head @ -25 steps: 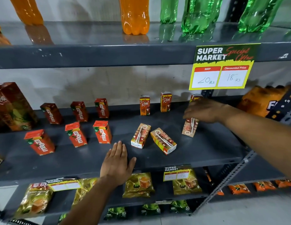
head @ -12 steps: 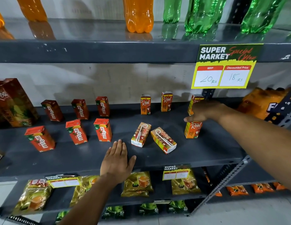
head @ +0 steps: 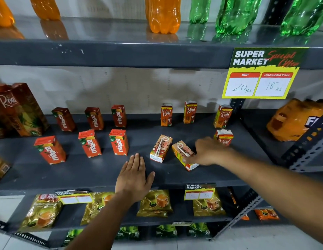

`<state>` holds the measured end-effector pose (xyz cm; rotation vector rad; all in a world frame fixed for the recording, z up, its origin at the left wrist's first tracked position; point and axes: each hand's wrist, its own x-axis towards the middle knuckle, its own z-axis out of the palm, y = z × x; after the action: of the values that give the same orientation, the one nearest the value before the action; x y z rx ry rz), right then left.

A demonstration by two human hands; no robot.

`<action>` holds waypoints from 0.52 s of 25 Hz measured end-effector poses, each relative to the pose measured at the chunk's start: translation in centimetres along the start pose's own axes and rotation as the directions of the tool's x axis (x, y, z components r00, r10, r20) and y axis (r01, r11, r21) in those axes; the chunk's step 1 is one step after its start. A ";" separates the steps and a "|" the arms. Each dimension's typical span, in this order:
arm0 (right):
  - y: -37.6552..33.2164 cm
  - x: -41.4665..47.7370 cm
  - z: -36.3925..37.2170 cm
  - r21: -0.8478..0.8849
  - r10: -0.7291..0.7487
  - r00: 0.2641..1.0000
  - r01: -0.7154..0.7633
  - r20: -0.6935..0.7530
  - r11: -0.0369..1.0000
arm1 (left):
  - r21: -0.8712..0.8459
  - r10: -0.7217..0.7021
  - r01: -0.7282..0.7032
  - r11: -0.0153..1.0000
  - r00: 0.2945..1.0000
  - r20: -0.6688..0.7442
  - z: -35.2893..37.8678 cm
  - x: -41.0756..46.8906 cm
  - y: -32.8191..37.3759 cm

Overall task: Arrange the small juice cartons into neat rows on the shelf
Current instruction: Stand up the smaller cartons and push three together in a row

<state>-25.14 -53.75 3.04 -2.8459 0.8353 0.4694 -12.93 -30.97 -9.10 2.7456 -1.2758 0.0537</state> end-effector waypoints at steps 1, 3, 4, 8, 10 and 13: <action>-0.2 -0.1 1.1 0.004 0.024 0.999 -0.025 0.034 1.000 | -0.002 -0.002 0.002 1.000 1.000 0.005 0.0 0.0 0.0; -0.3 -0.1 1.9 0.045 0.046 0.998 -0.047 0.031 0.998 | -0.003 -0.004 0.004 1.000 1.000 0.008 0.1 0.1 0.1; -0.4 -0.1 1.6 0.052 0.046 0.999 -0.047 0.005 0.998 | -0.002 -0.004 0.004 1.000 1.000 0.008 0.1 0.1 0.1; -0.3 -0.1 -1.6 -0.168 -0.082 0.980 0.051 -0.183 0.985 | 0.007 -0.002 0.002 1.000 1.000 -0.006 0.3 0.1 0.1; -0.3 0.4 -3.0 -0.350 -0.295 0.928 0.204 -0.230 0.914 | 0.011 0.001 -0.001 1.000 1.000 -0.010 0.3 0.1 0.1; -0.1 1.5 -4.4 -0.449 -0.497 0.857 0.394 -0.136 0.802 | 0.002 0.002 -0.002 1.000 1.000 -0.012 0.2 0.0 0.1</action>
<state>-22.81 -55.40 6.66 -3.3895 0.0462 0.2413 -13.00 -31.04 -9.30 2.7412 -1.2768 0.0714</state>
